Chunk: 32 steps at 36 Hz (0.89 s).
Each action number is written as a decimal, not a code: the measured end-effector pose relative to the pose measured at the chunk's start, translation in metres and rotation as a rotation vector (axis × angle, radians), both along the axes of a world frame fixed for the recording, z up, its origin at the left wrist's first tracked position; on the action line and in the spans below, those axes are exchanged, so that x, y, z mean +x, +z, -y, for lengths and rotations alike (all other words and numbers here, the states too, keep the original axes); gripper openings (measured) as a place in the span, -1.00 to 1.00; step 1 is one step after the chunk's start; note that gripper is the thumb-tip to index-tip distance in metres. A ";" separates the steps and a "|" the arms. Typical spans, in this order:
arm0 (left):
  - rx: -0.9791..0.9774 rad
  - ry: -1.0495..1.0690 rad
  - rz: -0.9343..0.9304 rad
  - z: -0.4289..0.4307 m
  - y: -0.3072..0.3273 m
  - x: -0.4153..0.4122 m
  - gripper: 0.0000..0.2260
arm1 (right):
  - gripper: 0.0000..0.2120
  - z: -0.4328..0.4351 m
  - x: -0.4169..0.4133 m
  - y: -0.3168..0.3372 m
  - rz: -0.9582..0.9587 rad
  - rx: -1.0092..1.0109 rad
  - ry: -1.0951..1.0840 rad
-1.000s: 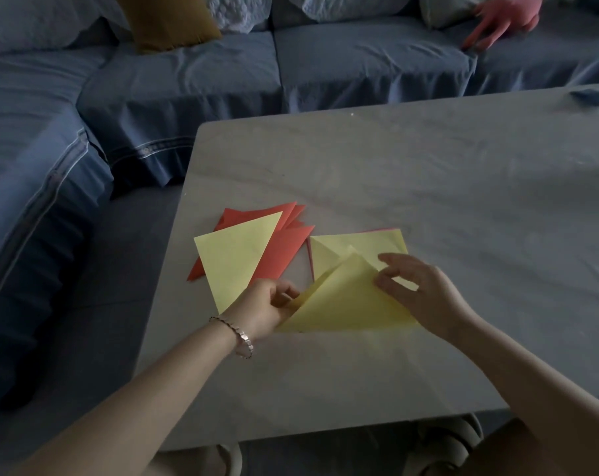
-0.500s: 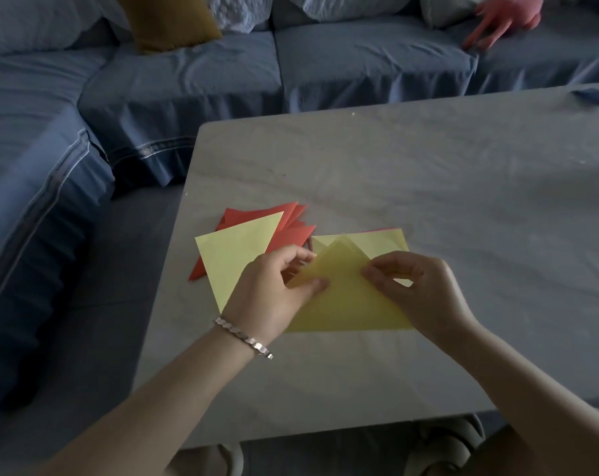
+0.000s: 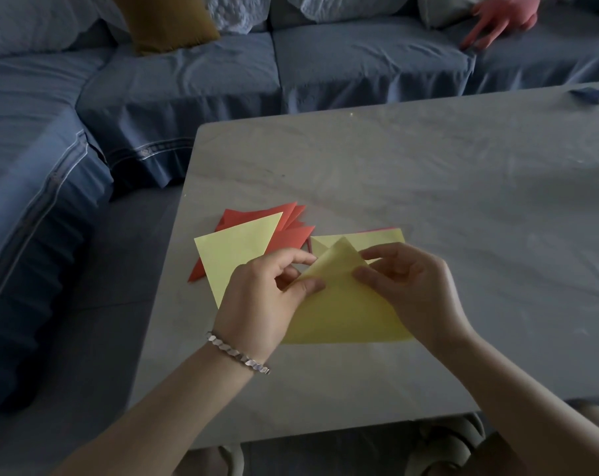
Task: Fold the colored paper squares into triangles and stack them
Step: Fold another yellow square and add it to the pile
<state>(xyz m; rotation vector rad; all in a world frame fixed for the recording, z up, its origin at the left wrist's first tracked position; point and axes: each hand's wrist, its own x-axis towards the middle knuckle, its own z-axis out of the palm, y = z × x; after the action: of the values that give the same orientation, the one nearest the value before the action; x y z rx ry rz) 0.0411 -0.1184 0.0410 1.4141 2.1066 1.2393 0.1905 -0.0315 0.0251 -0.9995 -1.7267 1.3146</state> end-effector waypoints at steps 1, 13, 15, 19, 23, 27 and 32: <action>-0.005 -0.010 0.008 0.000 0.000 -0.001 -0.83 | -0.80 0.000 0.000 0.000 -0.007 -0.014 -0.001; 0.102 -0.016 -0.026 0.002 0.004 0.003 -0.75 | -0.76 0.002 0.000 0.006 -0.059 -0.047 -0.002; 0.118 -0.005 -0.048 0.002 0.005 0.003 -0.78 | -0.75 0.003 -0.001 0.006 -0.058 -0.046 0.002; 0.157 -0.007 -0.079 0.003 0.005 0.002 -0.79 | -0.75 0.003 -0.002 0.007 -0.059 -0.050 0.014; 0.184 -0.028 -0.125 0.003 0.005 0.003 -0.77 | -0.76 0.004 -0.002 0.006 -0.070 -0.047 0.002; 0.164 -0.067 -0.207 0.004 0.006 0.004 -0.78 | -0.76 0.004 -0.001 0.006 -0.066 -0.023 -0.002; 0.155 -0.089 -0.257 0.005 0.006 0.004 -0.77 | -0.75 0.004 0.001 0.005 -0.069 -0.006 -0.020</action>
<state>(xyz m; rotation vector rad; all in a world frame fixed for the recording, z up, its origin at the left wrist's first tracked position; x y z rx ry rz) 0.0453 -0.1232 0.0468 1.8009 2.1179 1.2679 0.1913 -0.0355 0.0299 -0.9612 -1.6578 1.3276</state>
